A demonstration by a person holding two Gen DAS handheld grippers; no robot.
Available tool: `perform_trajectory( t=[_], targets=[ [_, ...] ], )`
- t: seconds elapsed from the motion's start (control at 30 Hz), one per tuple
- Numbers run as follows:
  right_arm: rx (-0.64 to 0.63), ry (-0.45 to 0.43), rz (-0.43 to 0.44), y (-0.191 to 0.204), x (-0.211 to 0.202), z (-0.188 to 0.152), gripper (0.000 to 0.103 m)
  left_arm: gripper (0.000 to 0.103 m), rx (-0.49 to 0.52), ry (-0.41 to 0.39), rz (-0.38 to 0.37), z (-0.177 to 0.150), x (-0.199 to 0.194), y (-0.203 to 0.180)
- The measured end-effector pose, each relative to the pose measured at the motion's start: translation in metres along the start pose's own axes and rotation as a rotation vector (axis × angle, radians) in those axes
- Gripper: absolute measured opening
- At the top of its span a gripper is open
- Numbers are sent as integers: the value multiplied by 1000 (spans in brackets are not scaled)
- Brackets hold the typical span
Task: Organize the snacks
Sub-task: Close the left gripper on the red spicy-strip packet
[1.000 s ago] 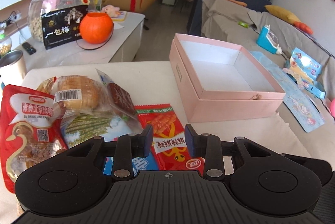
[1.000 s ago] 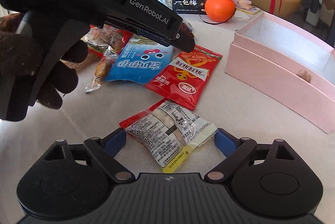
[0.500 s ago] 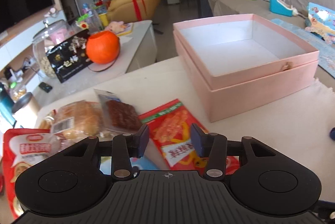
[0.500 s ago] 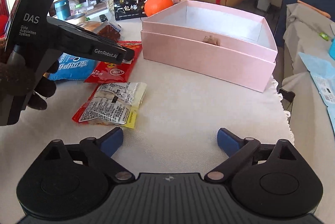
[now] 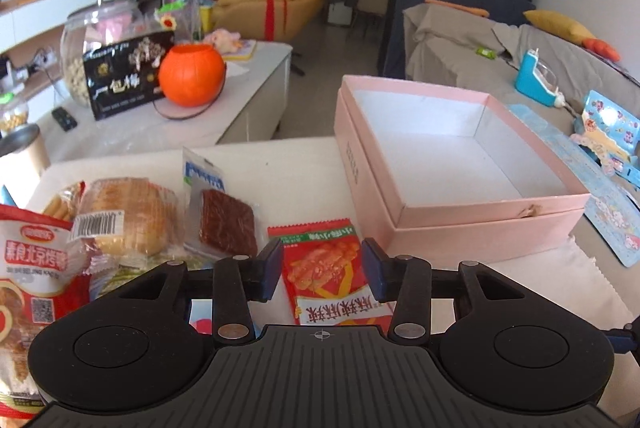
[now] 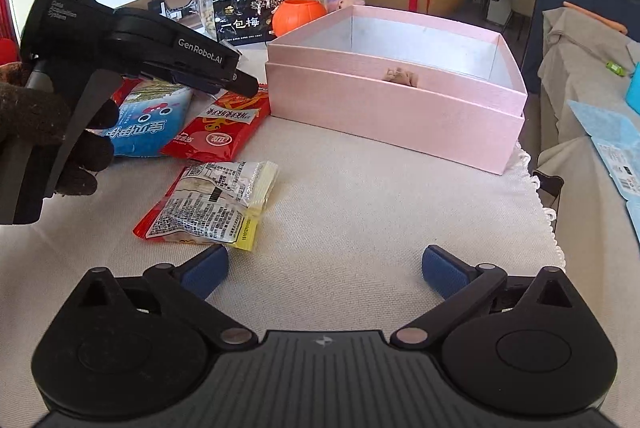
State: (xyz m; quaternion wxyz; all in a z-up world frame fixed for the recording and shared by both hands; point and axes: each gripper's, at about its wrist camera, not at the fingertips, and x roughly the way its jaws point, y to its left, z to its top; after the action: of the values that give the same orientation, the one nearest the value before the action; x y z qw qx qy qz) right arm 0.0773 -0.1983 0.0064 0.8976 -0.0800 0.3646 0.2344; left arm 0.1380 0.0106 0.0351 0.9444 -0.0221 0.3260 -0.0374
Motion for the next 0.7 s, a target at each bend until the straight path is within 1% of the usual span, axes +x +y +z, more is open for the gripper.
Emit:
perform_trajectory(
  t=[0.1, 0.17, 0.23, 0.33, 0.4, 0.47, 0.57, 0.7],
  targets=[
    [0, 0, -2, 0, 1, 2, 103, 47, 103, 20, 13, 0, 0, -20],
    [0, 0, -2, 0, 1, 1, 103, 49, 211, 52, 72, -4, 10, -37],
    [0, 0, -2, 1, 1, 1, 103, 51, 265, 69, 112, -8, 18, -43],
    [0, 0, -3, 1, 1, 1, 103, 51, 264, 61, 125, -9, 20, -38],
    [-1, 0, -2, 1, 1, 1, 103, 52, 256, 65, 113, -9, 20, -34],
    [-1, 0, -2, 1, 1, 1, 103, 54, 228, 73, 93, -6, 22, -26],
    [-1, 0, -3, 1, 1, 1, 103, 56, 142, 98, 56, -1, 29, -15],
    [-1, 0, -2, 0, 1, 0, 103, 56, 111, 107, 62, 7, 37, -15]
  ],
)
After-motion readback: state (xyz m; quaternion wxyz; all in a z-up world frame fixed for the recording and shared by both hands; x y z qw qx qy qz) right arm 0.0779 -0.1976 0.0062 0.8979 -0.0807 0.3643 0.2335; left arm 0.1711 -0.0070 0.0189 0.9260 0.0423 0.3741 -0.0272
